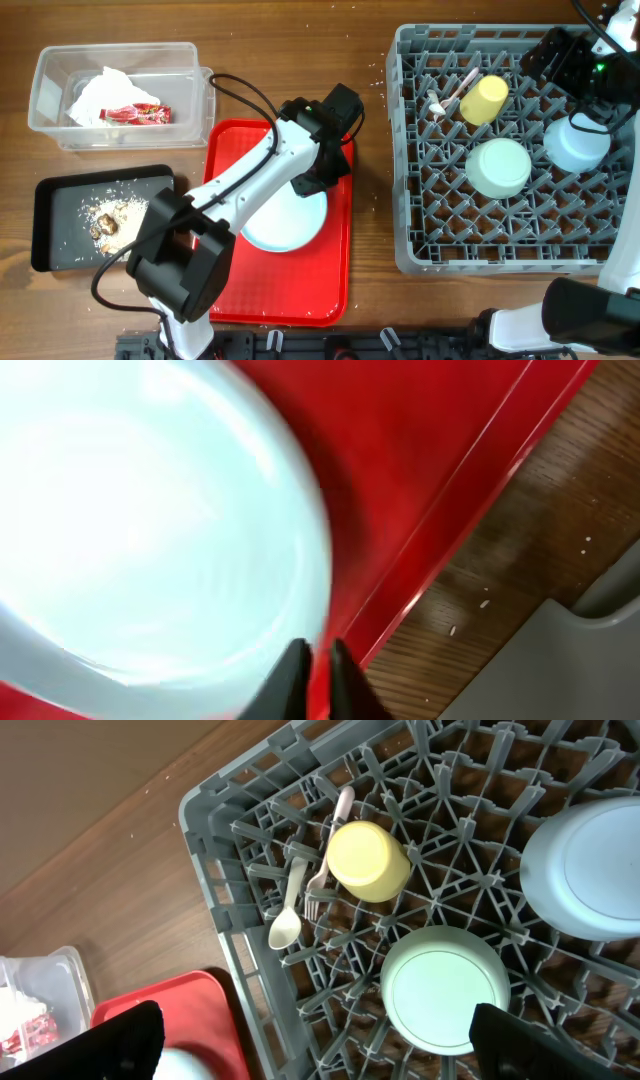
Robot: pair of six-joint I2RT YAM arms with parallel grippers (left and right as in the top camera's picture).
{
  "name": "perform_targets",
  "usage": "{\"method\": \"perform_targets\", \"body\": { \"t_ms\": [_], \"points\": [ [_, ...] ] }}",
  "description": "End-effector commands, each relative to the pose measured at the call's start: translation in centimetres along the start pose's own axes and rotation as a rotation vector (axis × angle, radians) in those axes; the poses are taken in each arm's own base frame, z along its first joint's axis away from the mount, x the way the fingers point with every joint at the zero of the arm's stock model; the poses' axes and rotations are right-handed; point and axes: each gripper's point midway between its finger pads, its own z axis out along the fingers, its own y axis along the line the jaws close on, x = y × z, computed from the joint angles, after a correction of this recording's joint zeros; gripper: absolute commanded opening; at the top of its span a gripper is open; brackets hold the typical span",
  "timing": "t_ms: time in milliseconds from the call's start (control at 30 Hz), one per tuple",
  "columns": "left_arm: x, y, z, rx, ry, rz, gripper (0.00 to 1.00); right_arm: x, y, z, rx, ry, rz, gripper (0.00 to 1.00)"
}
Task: Sort waste into correct bins and load items into the dishwasher rack
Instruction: 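Reach the right gripper to the plate and grasp its rim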
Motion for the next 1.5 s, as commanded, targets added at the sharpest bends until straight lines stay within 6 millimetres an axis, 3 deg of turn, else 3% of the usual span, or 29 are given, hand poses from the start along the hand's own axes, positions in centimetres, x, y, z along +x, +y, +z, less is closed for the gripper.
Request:
{"method": "perform_targets", "body": {
  "t_ms": [0, 33, 133, 200, 333, 400, 467, 500, 533, 633, 700, 733, 767, 867, 900, 967, 1033, 1100, 1167, 1233, 1333, 1433, 1467],
  "points": [
    [0.4, 0.1, 0.0, -0.008, 0.021, -0.012, 0.36, -0.1, -0.2, 0.3, 0.013, 0.001, -0.018, 1.00],
    [0.8, 0.4, -0.1, -0.014, 0.043, -0.015, 0.50, -0.1, -0.2, 0.3, 0.013, 0.001, -0.018, 1.00],
    [0.5, 1.4, -1.9, -0.043, 0.058, -0.007, 0.49, -0.1, -0.2, 0.3, 0.013, 0.000, -0.017, 1.00],
    [-0.9, 2.5, -5.0, -0.055, 0.005, -0.018, 0.49, -0.2, -0.1, 0.3, 0.011, 0.000, -0.012, 1.00],
    [-4.3, 6.4, -12.7, -0.014, -0.191, -0.118, 0.54, -0.2, 0.3, 0.3, -0.017, 0.000, 0.199, 1.00],
    [-5.6, 10.1, -16.6, 0.046, -0.266, -0.228, 0.66, 1.3, 3.2, 0.0, -0.170, 0.088, 0.171, 1.00],
    [-7.0, 14.5, -19.1, 0.070, -0.316, -0.368, 0.74, 3.3, 7.4, -0.2, -0.312, 0.155, -0.001, 1.00],
    [-7.4, 16.3, -19.7, 0.067, -0.328, -0.426, 0.93, 4.1, 8.3, 0.0, -0.310, 0.168, -0.055, 1.00],
    [-7.7, 18.5, -20.1, 0.052, -0.331, -0.495, 1.00, 6.1, 10.1, 0.7, -0.259, 0.189, -0.166, 1.00],
    [-8.0, 25.4, -20.2, -0.025, -0.294, -0.724, 1.00, 10.8, 14.1, 2.4, -0.104, 0.200, -0.340, 1.00],
    [-7.8, 27.4, -20.3, -0.045, -0.280, -0.794, 1.00, 12.7, 15.8, 3.1, -0.062, 0.200, -0.403, 1.00],
    [-7.5, 28.7, -20.3, -0.060, -0.267, -0.839, 1.00, 15.3, 18.0, 4.2, -0.055, 0.220, -0.503, 1.00],
    [-7.0, 30.0, -20.3, -0.085, -0.256, -0.873, 1.00, 16.5, 18.9, 4.8, -0.060, 0.245, -0.534, 1.00],
    [-6.7, 32.9, -20.7, -0.169, -0.286, -0.937, 1.00, 21.6, 20.5, 8.4, -0.021, 0.376, -0.646, 0.99],
    [-6.7, 33.5, -20.7, -0.171, -0.286, -0.963, 1.00, 23.9, 20.7, 10.6, 0.005, 0.438, -0.716, 0.94],
    [-6.3, 34.5, -20.7, -0.180, -0.278, -0.999, 1.00, 27.2, 20.8, 14.3, 0.038, 0.526, -0.837, 0.81],
    [-6.2, 35.4, -20.8, -0.184, -0.279, -1.034, 1.00, 29.9, 20.0, 17.6, 0.078, 0.610, -0.908, 0.81],
    [-5.9, 36.4, -20.9, -0.190, -0.276, -1.078, 1.00, 31.2, 18.9, 20.3, 0.118, 0.660, -0.917, 0.83],
    [-5.7, 37.2, -20.9, -0.193, -0.276, -1.110, 1.00, 32.0, 18.7, 22.5, 0.114, 0.674, -0.953, 0.80],
    [-5.6, 38.1, -21.1, -0.206, -0.285, -1.136, 1.00, 32.6, 18.4, 23.8, 0.118, 0.684, -0.962, 0.62],
    [-5.6, 39.0, -21.3, -0.248, -0.311, -1.146, 1.00, 33.0, 18.4, 25.1, 0.117, 0.683, -0.963, 0.51],
    [-5.6, 39.0, -21.3, -0.247, -0.312, -1.146, 1.00, 33.5, 17.9, 26.1, 0.130, 0.698, -0.959, 0.28],
    [-5.6, 39.0, -21.3, -0.247, -0.312, -1.146, 1.00, 33.6, 17.8, 26.2, 0.133, 0.701, -0.959, 0.25]
  ]
}}
